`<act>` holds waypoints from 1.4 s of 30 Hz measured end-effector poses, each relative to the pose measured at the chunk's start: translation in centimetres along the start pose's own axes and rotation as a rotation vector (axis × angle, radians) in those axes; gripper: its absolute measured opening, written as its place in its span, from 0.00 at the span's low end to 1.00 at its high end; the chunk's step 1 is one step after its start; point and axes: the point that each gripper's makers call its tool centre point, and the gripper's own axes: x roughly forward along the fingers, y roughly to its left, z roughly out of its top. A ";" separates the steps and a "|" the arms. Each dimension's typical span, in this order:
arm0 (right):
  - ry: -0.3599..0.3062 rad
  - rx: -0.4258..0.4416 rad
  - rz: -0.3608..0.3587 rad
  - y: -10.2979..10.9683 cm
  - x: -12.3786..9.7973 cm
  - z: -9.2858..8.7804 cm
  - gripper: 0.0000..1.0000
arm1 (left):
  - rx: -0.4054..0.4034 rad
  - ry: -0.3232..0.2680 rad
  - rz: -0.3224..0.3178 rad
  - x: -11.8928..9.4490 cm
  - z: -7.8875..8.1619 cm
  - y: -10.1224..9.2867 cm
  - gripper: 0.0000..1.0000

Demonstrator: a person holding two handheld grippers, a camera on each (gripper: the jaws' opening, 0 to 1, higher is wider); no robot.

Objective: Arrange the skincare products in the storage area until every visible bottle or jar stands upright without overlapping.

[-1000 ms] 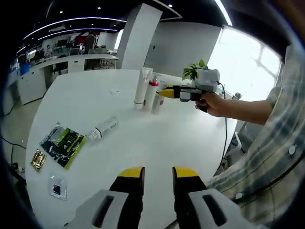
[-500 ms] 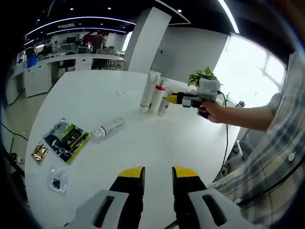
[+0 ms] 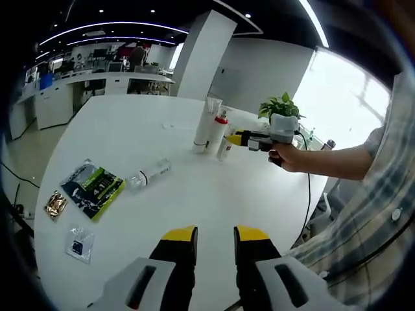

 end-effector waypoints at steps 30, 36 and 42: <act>-0.039 -0.015 0.018 0.6 0.8 -0.6 0.21 | -0.012 0.005 0.008 0.4 0.1 0.5 0.22; -0.013 -0.001 0.018 0.7 0.8 -1.4 0.24 | -0.016 0.008 0.009 0.4 -0.1 0.6 0.22; 0.030 0.030 0.023 0.7 0.9 -2.7 0.24 | -0.017 0.010 0.011 0.4 -0.2 0.7 0.22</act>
